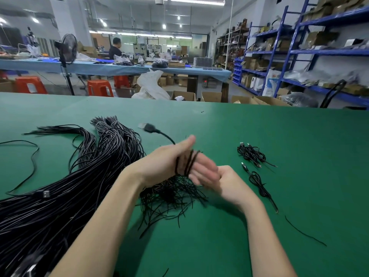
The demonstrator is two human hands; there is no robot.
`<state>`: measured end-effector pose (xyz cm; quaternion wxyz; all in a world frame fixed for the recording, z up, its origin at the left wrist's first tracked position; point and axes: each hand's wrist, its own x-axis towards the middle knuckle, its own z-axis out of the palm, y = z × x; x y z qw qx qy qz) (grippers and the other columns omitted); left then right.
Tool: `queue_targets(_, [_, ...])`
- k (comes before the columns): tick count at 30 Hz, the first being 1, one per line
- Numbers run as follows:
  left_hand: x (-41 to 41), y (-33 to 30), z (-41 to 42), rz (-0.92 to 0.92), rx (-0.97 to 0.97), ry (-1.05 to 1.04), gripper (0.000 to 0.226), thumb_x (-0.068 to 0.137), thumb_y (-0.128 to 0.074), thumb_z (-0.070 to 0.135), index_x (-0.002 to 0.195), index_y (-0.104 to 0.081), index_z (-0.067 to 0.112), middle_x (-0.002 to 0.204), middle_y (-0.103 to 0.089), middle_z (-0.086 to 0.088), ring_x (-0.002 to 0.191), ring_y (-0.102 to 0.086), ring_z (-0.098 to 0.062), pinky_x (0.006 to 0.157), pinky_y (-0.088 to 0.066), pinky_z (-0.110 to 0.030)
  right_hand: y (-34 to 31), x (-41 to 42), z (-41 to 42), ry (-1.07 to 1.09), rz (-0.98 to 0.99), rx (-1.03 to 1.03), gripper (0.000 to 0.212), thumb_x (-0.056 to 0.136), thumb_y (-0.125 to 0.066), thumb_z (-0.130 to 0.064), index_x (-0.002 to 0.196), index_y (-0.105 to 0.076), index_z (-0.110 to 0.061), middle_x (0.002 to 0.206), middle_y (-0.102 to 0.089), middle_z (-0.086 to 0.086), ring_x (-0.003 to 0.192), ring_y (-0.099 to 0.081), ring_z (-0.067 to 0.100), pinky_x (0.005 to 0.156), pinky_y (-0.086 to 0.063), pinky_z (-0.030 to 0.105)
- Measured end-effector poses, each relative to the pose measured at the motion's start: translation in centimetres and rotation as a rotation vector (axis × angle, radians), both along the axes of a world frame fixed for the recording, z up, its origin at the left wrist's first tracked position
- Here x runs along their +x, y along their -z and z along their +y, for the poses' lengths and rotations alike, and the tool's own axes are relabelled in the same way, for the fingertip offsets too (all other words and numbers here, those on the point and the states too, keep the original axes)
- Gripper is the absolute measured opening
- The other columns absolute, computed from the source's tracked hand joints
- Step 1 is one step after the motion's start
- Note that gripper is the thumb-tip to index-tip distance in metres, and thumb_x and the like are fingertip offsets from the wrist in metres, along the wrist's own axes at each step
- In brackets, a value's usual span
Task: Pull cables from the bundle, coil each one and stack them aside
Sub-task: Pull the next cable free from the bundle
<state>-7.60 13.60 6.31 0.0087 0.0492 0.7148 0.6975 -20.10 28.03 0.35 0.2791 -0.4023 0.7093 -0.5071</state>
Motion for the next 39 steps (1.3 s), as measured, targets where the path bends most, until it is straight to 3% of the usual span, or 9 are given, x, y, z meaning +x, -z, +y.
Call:
queue_targets(4, [0.4, -1.1, 1.4, -0.253, -0.532, 0.185, 0.066, 0.110, -0.025, 0.045, 0.118, -0.068, -0.005, 0.113, -0.075, -0.015, 0.107, -0.071, -0.027, 0.094, -0.056, -0.035, -1.7, 0.1, 0.1, -0.064, 0.145, 0.082, 0.024, 0.083, -0.065, -0.002, 0.069, -0.074, -0.020, 0.077, -0.070, 0.017, 0.075, -0.054, 0.016, 0.073, -0.043, 0.035])
queue_targets(7, [-0.1, -0.7, 2.4, -0.436, -0.773, 0.082, 0.060, 0.110, -0.028, 0.042, 0.119, -0.069, 0.000, 0.114, -0.075, -0.011, 0.107, -0.071, -0.023, 0.097, -0.054, -0.030, -2.9, -0.2, 0.3, -0.060, 0.249, 0.107, 0.008, 0.088, -0.072, -0.015, 0.086, -0.079, -0.019, 0.078, -0.069, 0.018, 0.071, -0.049, 0.016, 0.069, -0.038, 0.033])
queue_targets(11, [-0.8, -0.2, 2.0, -0.401, -1.017, -0.097, 0.053, 0.108, -0.029, 0.048, 0.115, -0.069, 0.015, 0.112, -0.075, 0.002, 0.109, -0.067, -0.015, 0.106, -0.046, -0.035, -3.6, -0.2, -0.1, 0.031, 0.200, 0.056, 0.012, 0.095, -0.070, -0.020, 0.089, -0.078, -0.013, 0.064, -0.066, 0.006, 0.053, -0.056, 0.015, 0.056, -0.047, 0.026])
queue_targets(15, [-1.0, 0.1, 1.8, -0.353, -1.196, -0.210, 0.042, 0.107, -0.029, 0.049, 0.078, -0.048, 0.025, 0.081, -0.053, 0.009, 0.079, -0.053, -0.013, 0.069, -0.039, -0.026, -3.1, 0.0, -0.6, 0.099, 0.005, -0.002, 0.008, 0.096, -0.068, -0.014, 0.095, -0.075, -0.010, 0.076, -0.076, 0.003, 0.068, -0.069, 0.019, 0.074, -0.064, 0.044])
queue_targets(21, [-1.4, 0.5, 1.4, -0.208, -0.980, -0.381, 0.047, 0.108, -0.031, 0.045, 0.103, -0.061, 0.010, 0.090, -0.061, -0.001, 0.088, -0.057, -0.020, 0.077, -0.045, -0.031, -2.7, 0.0, -0.7, 0.179, -0.119, -0.093, 0.010, 0.097, -0.067, -0.018, 0.099, -0.070, -0.009, 0.083, -0.078, 0.012, 0.084, -0.073, 0.023, 0.078, -0.063, 0.045])
queue_targets(25, [-1.8, 0.6, 1.2, -0.116, -0.741, -0.493, 0.041, 0.108, -0.033, 0.044, 0.087, -0.060, 0.021, 0.075, -0.055, 0.009, 0.066, -0.051, -0.006, 0.067, -0.041, -0.028, -2.6, 0.1, -0.9, 0.286, -0.108, -0.167, 0.009, 0.098, -0.067, -0.016, 0.099, -0.068, -0.008, 0.085, -0.079, 0.007, 0.080, -0.076, 0.023, 0.071, -0.064, 0.039])
queue_targets(28, [-1.9, 0.6, 1.0, -0.086, -0.603, -0.487, 0.046, 0.108, -0.033, 0.047, 0.101, -0.068, 0.018, 0.101, -0.070, 0.006, 0.094, -0.061, -0.011, 0.093, -0.045, -0.033, -2.9, 0.1, -0.8, 0.227, -0.165, -0.195, 0.010, 0.098, -0.065, -0.014, 0.100, -0.065, -0.004, 0.086, -0.079, 0.010, 0.081, -0.077, 0.024, 0.067, -0.063, 0.035])
queue_targets(33, [-2.8, 1.4, 1.7, -0.060, -0.572, -0.592, 0.046, 0.107, -0.034, 0.046, 0.113, -0.065, 0.012, 0.115, -0.069, -0.002, 0.113, -0.063, -0.021, 0.104, -0.045, -0.038, -2.5, 0.3, -0.9, 0.282, -0.261, -0.206, 0.008, 0.090, -0.075, -0.012, 0.085, -0.070, -0.007, 0.073, -0.073, 0.002, 0.070, -0.068, 0.013, 0.065, -0.062, 0.030])
queue_targets(39, [-3.5, 2.0, 3.1, 0.029, -0.495, -0.739, 0.038, 0.109, -0.034, 0.036, 0.099, -0.065, 0.018, 0.099, -0.069, 0.005, 0.097, -0.063, -0.013, 0.084, -0.049, -0.021, -1.8, 0.9, -1.7, 0.318, -0.508, -0.302, 0.012, 0.083, -0.080, -0.009, 0.085, -0.074, 0.000, 0.078, -0.076, 0.012, 0.062, -0.072, 0.017, 0.061, -0.061, 0.024])
